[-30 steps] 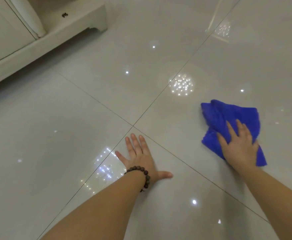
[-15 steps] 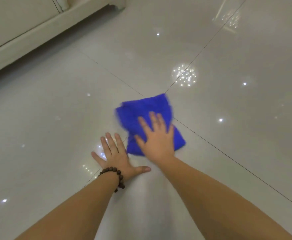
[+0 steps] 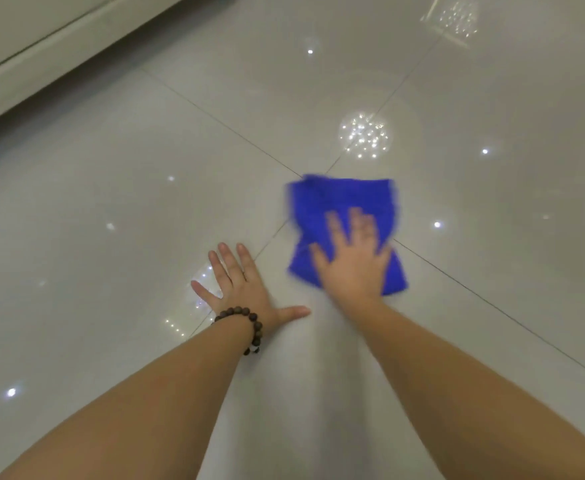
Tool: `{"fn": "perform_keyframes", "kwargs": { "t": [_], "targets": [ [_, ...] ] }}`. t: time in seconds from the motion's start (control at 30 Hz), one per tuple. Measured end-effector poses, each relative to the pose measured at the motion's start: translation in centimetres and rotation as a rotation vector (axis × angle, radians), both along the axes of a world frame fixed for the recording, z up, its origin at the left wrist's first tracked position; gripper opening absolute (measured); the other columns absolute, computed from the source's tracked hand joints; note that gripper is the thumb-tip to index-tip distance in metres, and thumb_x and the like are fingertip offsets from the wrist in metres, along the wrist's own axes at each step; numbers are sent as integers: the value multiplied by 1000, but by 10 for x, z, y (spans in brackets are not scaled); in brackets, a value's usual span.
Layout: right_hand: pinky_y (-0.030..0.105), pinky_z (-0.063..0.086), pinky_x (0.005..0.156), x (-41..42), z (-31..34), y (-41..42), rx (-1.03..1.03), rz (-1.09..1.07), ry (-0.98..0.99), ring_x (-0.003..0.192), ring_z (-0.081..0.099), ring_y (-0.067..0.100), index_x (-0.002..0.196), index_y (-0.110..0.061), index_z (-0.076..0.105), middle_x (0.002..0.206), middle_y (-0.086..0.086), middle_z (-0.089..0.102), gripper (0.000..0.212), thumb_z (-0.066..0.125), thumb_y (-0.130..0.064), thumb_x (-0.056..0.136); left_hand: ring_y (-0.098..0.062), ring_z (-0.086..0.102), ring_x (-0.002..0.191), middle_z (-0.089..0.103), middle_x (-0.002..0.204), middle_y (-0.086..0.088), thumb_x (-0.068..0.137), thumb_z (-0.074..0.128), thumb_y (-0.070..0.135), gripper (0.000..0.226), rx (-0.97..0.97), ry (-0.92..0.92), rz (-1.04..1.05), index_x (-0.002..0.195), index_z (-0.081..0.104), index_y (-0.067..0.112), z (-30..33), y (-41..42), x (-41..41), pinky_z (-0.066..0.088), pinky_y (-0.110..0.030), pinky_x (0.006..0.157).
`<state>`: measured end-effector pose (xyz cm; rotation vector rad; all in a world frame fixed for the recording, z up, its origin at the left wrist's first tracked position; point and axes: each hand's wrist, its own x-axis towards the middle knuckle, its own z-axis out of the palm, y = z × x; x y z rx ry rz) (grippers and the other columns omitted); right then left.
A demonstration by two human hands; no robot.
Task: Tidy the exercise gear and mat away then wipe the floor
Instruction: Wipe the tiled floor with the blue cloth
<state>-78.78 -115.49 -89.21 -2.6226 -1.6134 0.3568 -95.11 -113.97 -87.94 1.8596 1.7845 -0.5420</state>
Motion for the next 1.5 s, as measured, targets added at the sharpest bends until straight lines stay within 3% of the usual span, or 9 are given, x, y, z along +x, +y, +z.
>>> {"fn": "perform_keyframes", "kwargs": {
  "t": [0.13, 0.27, 0.43, 0.7, 0.9, 1.0, 1.23, 1.33, 1.5],
  "targets": [
    [53, 14, 114, 15, -1, -37, 25, 309, -13, 146, 10, 18, 147, -44, 16, 159, -5, 13, 61, 27, -65, 90, -31, -26, 143, -26, 155, -16, 53, 35, 97, 142, 177, -36, -37, 148, -22, 9, -4, -16, -4, -6, -67, 108],
    [53, 12, 113, 141, 1, -129, -32, -212, -24, 146, 4, 16, 148, -42, 14, 160, -7, 6, 62, 31, -62, 92, -29, -23, 144, -16, 158, -17, 81, 30, 79, 108, 325, -129, -153, 151, -9, 6, -4, -63, 16, -4, -62, 114],
    [59, 8, 113, 191, 14, -217, -88, -911, 70, 146, 0, 23, 151, -35, 9, 160, 1, 2, 68, 26, -65, 92, -31, -20, 145, -13, 158, -20, 71, 22, 85, 117, 235, -283, -424, 149, -13, 5, -6, -158, 91, -6, -61, 114],
    [55, 18, 111, 113, -6, -218, 13, -170, -29, 145, 16, 19, 146, -42, 23, 158, -3, 19, 64, 29, -66, 88, -36, -40, 134, -44, 144, -20, 45, 27, 102, 149, 7, -48, -554, 131, -43, 1, -9, -190, 130, -15, -67, 106],
    [58, 11, 113, 192, 12, -400, -110, -1079, 57, 146, 1, 19, 151, -34, 12, 160, -3, 1, 69, 26, -64, 90, -38, -43, 131, -47, 142, -21, 43, 43, 100, 156, -125, 23, -583, 125, -48, 2, 5, -187, 138, -13, -68, 108],
    [60, 10, 113, 198, 20, -411, -154, -1239, 105, 146, -2, 23, 152, -31, 8, 160, 0, -3, 70, 22, -64, 91, -38, -41, 133, -45, 143, -21, 42, 45, 99, 156, -116, 30, -577, 124, -48, 3, 8, -188, 140, -12, -67, 107],
    [58, 8, 113, 119, 0, -271, -53, -216, -4, 146, 8, 22, 147, -42, 18, 159, -1, 13, 67, 16, -67, 86, -37, -32, 139, -39, 148, -19, 42, 44, 99, 159, -20, 90, -581, 137, -38, 1, 2, -194, 140, -6, -65, 110],
    [57, 16, 112, 166, -2, -301, 18, -67, -17, 145, 14, 19, 146, -44, 22, 158, -5, 17, 66, 16, -68, 84, -35, -31, 140, -37, 150, -18, 43, 45, 98, 158, -4, 78, -586, 139, -35, 2, 4, -196, 139, -6, -65, 110],
    [59, 9, 113, 295, 1, -462, -56, -865, -6, 146, 4, 19, 150, -36, 16, 160, -4, 6, 70, 27, -69, 89, -36, -32, 139, -39, 149, -18, 42, 39, 100, 157, 8, 113, -611, 137, -38, 3, 1, -197, 139, -5, -65, 112]
  ]
}}
